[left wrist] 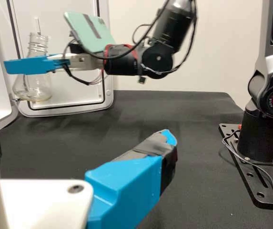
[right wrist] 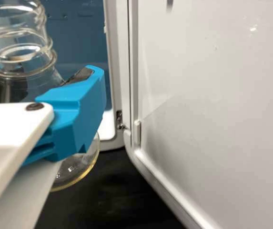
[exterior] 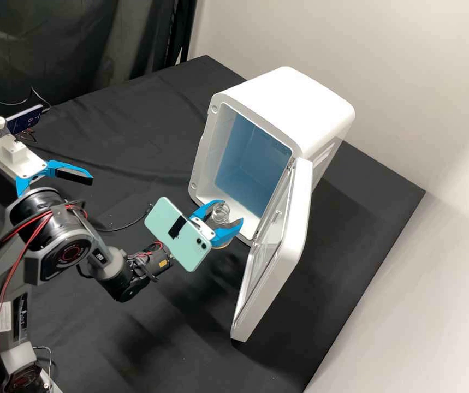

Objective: Place the flask in the incubator

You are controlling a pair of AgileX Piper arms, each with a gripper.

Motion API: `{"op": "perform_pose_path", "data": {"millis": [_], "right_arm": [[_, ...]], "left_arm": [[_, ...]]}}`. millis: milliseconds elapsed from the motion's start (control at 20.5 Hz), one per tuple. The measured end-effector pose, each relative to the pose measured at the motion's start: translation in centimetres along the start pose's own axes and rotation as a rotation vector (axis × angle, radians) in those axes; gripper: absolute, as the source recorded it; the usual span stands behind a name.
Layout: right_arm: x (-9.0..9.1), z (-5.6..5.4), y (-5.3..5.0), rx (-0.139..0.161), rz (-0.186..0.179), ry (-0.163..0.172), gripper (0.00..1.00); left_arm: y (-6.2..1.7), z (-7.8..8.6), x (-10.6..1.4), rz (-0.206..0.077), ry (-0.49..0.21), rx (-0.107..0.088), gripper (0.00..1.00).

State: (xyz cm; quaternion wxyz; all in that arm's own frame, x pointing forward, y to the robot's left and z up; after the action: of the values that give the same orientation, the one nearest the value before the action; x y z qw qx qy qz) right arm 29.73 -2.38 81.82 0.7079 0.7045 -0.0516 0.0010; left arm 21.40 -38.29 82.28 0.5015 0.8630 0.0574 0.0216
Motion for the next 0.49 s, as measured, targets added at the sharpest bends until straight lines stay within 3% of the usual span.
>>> {"op": "perform_pose_path", "data": {"millis": [390, 488], "right_arm": [[6.0, -0.7, -1.2, -0.033, 0.052, 0.022, 0.00], [7.3, -1.1, -1.6, -0.031, 0.033, 0.024, 0.00]], "left_arm": [[0.16, 0.0, 0.0, 0.008, -0.002, 0.002, 1.00], [0.20, -0.1, 0.0, 0.009, 0.005, 0.002, 1.00]]}}
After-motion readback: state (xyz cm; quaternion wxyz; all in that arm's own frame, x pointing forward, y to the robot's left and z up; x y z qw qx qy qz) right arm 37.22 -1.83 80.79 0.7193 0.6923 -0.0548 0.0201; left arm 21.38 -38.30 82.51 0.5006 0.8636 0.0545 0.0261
